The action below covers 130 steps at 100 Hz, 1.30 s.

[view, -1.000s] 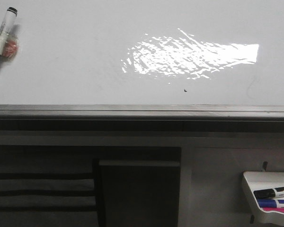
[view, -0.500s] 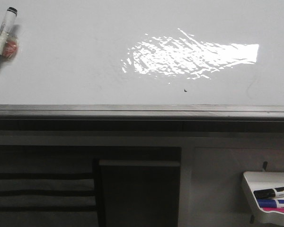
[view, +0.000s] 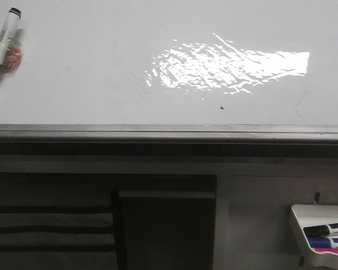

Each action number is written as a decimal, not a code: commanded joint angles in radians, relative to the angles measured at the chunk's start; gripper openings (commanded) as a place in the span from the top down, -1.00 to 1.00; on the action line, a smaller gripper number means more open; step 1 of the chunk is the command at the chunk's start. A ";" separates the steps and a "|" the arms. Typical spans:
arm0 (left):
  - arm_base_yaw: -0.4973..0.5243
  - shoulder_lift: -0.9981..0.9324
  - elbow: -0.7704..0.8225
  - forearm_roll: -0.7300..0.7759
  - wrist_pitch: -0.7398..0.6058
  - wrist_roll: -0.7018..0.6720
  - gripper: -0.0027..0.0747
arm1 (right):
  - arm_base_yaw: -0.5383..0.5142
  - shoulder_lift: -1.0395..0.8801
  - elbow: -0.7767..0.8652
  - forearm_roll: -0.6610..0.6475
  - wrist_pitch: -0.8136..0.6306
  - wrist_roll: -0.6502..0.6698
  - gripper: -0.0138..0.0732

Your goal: Write number 9 on whiteboard

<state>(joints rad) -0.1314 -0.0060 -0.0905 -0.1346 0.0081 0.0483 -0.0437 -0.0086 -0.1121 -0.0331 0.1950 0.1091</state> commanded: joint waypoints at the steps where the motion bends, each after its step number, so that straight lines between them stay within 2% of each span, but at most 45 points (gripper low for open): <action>1: 0.001 0.039 -0.113 -0.016 -0.040 -0.005 0.98 | -0.005 0.052 -0.111 0.001 0.008 -0.004 0.85; 25: 0.001 0.251 -0.392 -0.008 0.151 -0.005 0.98 | -0.005 0.271 -0.353 0.001 0.173 -0.008 0.85; 35: 0.001 0.347 -0.490 0.000 0.199 -0.003 0.98 | -0.005 0.376 -0.455 0.001 0.265 -0.044 0.85; 47: 0.001 0.437 -0.557 0.012 0.210 -0.003 0.98 | -0.005 0.483 -0.555 0.001 0.309 -0.061 0.85; 58: 0.001 0.483 -0.578 0.012 0.200 -0.003 0.98 | -0.005 0.528 -0.602 0.001 0.297 -0.061 0.85; 130: 0.001 0.508 -0.574 0.020 0.217 -0.003 0.98 | -0.005 0.540 -0.601 0.001 0.267 -0.061 0.85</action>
<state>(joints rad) -0.1314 0.4912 -0.6321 -0.1202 0.2748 0.0488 -0.0437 0.5221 -0.6782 -0.0331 0.5446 0.0565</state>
